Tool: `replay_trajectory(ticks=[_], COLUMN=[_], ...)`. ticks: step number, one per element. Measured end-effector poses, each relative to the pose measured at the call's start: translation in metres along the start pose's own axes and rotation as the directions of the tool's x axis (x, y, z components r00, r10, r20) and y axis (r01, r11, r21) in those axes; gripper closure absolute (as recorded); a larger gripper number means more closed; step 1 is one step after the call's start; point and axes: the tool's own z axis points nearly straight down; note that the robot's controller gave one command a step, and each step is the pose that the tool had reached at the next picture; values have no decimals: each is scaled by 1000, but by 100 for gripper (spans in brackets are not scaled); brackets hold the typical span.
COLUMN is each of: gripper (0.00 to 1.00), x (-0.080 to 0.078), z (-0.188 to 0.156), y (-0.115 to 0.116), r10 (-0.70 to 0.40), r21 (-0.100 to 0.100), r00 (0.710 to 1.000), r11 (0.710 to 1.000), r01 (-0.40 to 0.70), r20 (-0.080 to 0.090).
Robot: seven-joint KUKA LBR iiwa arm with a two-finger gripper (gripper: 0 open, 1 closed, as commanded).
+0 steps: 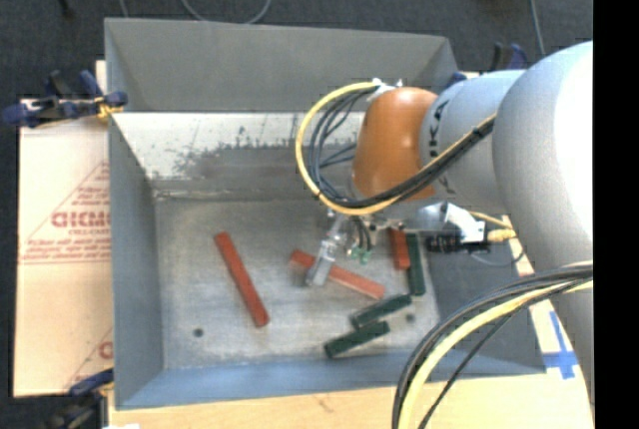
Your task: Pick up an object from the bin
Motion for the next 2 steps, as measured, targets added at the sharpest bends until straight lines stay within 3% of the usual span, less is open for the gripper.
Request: replay_trajectory(ticks=[1,2], gripper=[100,100], x=[-4,16], z=[-5,-88], y=[1,-9], r10=[1,-19], r21=[-3,-4], r00=[1000,1000], r11=[1000,1000], r01=[-1,19], r20=[11,12])
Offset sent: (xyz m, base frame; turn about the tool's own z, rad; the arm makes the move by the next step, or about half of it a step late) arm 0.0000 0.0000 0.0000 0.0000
